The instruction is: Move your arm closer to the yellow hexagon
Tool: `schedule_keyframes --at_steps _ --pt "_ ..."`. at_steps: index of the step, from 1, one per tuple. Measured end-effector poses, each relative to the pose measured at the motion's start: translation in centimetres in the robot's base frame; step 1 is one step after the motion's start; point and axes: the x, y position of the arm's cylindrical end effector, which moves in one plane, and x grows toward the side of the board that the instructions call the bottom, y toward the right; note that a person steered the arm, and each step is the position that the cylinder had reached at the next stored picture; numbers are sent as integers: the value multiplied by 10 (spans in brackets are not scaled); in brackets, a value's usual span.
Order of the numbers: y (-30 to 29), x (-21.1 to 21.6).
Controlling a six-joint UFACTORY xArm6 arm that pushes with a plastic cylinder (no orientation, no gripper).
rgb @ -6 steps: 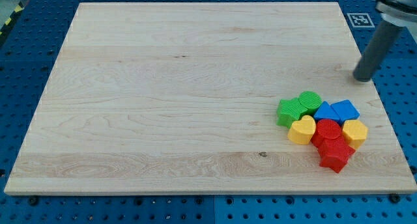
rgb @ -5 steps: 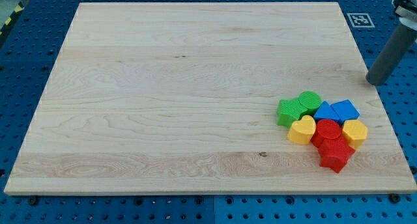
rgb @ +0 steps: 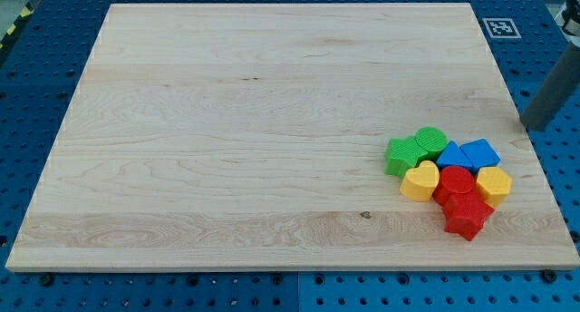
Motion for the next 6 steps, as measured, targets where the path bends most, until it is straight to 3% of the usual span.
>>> schedule_keyframes --at_steps 6 --pt "11 66"
